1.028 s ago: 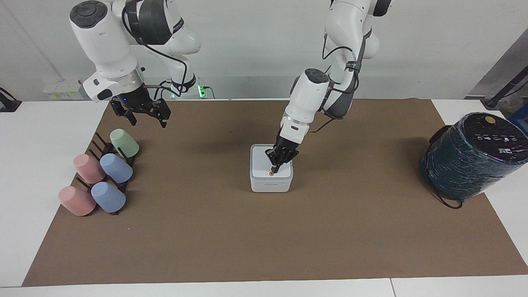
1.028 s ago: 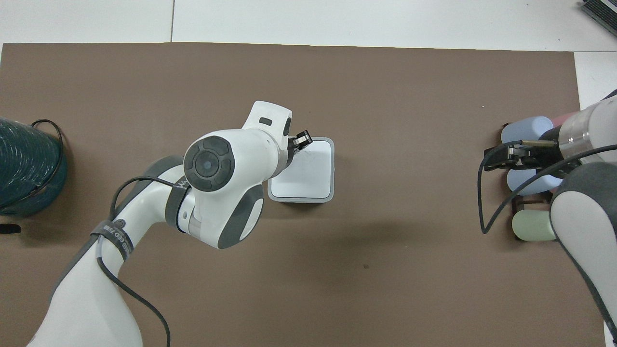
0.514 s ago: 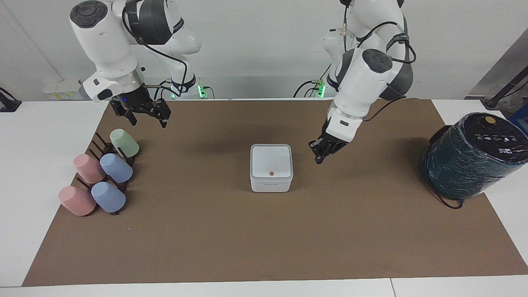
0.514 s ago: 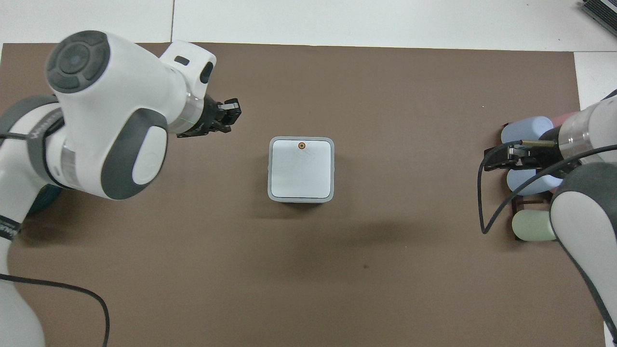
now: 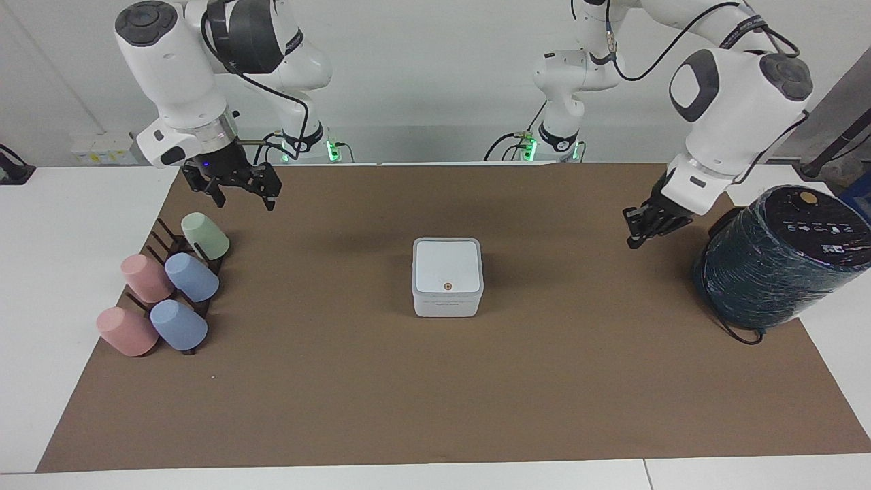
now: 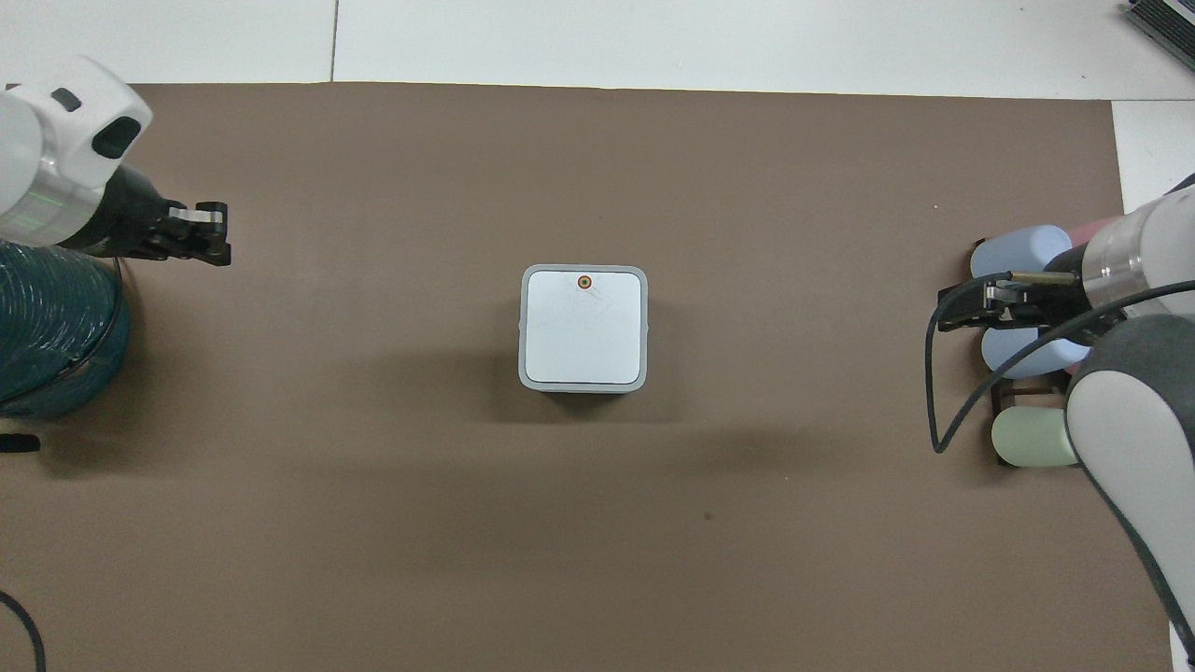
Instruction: Close trash can lid
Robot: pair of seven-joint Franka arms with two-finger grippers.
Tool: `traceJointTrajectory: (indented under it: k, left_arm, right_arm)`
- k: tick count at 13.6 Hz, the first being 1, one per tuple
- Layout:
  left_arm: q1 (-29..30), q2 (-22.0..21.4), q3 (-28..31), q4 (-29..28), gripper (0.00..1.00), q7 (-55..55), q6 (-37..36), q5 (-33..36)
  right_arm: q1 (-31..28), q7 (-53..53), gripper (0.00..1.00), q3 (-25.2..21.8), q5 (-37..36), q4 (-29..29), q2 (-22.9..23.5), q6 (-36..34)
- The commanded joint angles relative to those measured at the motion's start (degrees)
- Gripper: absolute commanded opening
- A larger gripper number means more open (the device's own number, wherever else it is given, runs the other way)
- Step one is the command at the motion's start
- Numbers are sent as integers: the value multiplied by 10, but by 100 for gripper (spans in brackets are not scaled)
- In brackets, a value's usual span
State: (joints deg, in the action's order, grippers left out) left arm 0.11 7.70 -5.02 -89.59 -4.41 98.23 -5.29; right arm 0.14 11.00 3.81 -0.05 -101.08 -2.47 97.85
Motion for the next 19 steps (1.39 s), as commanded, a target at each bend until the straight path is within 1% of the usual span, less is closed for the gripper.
traceJointTrajectory:
  k: [1,2,3,4,5,7,9,19]
  left_arm:
    - [2,-40,-4,-8,18,15,-38,34]
    - [1,-46,-4,-8,49,13,-41,41]
    - [1,-49,-4,-7,63,14,-39,41]
    - [1,-49,-4,-6,88,15,-37,41]
    - [1,-49,-4,-7,100,15,-32,42]
    - [2,-48,-4,-7,100,16,-16,47]
    - [0,-49,-5,-9,100,15,-15,76]
    - [-5,-52,-6,-16,100,16,-10,78]
  right_arm:
    - [-8,-19,100,2,15,-9,-10,3]
    - [-8,-19,100,2,15,-9,-9,3]
    - [-8,-19,100,2,15,-9,-10,3]
    - [-8,-19,100,2,15,-9,-10,3]
    - [-8,-19,100,2,15,-9,-10,3]
    - [-8,-19,100,2,15,-9,-10,3]
    - [-8,-19,100,2,15,-9,-10,3]
    - [-8,-19,100,2,15,-9,-10,3]
